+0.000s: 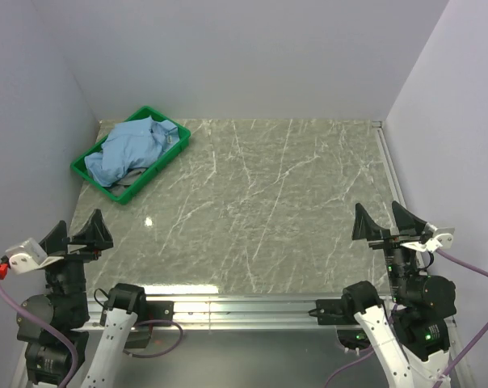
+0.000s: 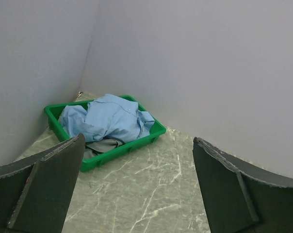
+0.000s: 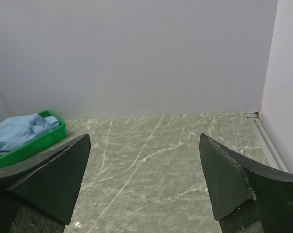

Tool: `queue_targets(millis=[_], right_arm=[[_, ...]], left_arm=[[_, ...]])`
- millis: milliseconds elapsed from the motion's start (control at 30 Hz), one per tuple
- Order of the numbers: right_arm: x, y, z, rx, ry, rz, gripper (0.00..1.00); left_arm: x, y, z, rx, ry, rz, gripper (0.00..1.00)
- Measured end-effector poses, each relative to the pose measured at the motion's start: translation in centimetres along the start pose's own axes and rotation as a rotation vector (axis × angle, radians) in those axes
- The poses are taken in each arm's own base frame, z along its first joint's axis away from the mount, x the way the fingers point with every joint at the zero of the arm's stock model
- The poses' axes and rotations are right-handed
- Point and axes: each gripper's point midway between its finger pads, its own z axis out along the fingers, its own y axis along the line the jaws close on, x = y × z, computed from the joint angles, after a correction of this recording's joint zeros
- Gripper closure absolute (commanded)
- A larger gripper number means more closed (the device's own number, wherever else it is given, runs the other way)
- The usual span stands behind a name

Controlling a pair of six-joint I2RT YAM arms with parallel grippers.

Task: Fold and stack the long sleeve shirts
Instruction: Grab the shirt from the pile

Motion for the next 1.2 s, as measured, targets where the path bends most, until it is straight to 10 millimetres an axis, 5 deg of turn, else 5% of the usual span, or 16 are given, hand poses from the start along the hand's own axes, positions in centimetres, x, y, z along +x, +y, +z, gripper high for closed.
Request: queue_targets(millis=[333, 500, 667, 933, 1200], right_arm=[[-0.3, 0.7, 0.3, -0.032, -0.014, 0.030, 0.00], [1.3, 1.7, 1.6, -0.062, 0.060, 0.065, 0.00], [4.3, 2.8, 3.1, -0.076, 0.202, 0.122, 0.00], [8.4, 4.7, 3.8, -0.129, 0.399, 0.187, 0.00], [9.5, 6.5, 3.4, -0.205, 0.472, 0.240, 0.00]], left_arm=[[0.0, -0.1, 0.6, -0.010, -0.015, -0.029, 0.01], [1.7, -0.8, 2.5, -0.031, 0.050, -0.074, 0.01], [6.5, -1.5, 6.3, -0.107, 0.232, -0.082, 0.01], [17.7, -0.4, 12.9, -0.318, 0.580, 0.054, 0.01], [22.4, 4.5, 21.4, -0.511, 0.605, 0.075, 0.02]])
